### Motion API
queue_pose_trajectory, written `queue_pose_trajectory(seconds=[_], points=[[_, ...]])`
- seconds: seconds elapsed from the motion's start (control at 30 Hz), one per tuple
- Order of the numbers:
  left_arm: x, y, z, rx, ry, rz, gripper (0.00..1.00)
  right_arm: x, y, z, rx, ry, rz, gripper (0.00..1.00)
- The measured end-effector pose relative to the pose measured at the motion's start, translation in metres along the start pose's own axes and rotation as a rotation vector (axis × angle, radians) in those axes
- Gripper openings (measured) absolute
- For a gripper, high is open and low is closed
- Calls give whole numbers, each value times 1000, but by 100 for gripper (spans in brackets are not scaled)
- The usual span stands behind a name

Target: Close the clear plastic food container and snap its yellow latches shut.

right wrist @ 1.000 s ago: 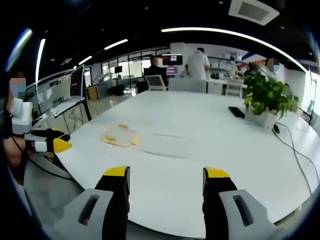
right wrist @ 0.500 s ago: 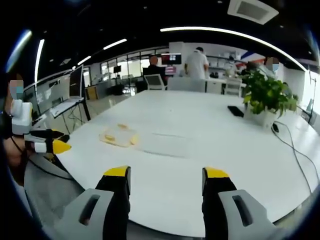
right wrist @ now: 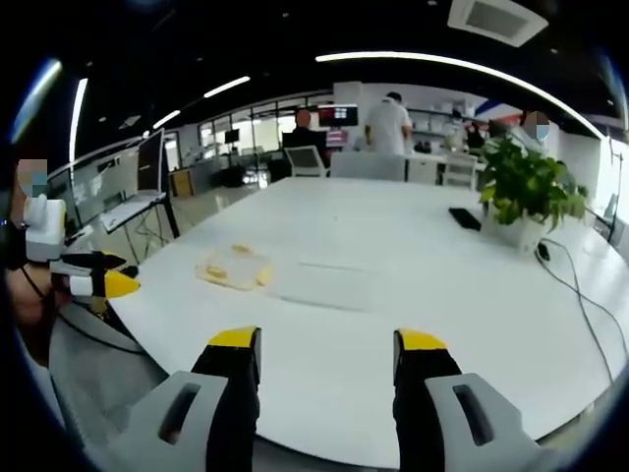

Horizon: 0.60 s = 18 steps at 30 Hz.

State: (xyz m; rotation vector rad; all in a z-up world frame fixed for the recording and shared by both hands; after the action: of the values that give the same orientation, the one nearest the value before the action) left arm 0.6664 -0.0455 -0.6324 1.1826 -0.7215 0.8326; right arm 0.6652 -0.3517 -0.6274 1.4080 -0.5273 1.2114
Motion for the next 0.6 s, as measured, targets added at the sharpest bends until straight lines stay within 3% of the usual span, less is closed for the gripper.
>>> queue_pose_trajectory(seconds=[0.6], points=[[1,-2,-3,-14,0,-14,65,6,-7,1,12,32,-1,51]])
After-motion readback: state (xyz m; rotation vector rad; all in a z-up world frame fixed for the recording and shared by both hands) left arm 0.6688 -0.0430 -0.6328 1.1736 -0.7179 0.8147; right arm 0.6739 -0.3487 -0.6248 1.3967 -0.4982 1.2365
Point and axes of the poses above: the point that each gripper's makers call its tool centre point, and the gripper's own axes: y roughly backward along the fingers, z roughly to its right, x roughly out of its top, the point moved 4 cm from there along y, roughly backward along the fingers, and after that the axes turned 15 degrees about y, right-handed, at the moved point
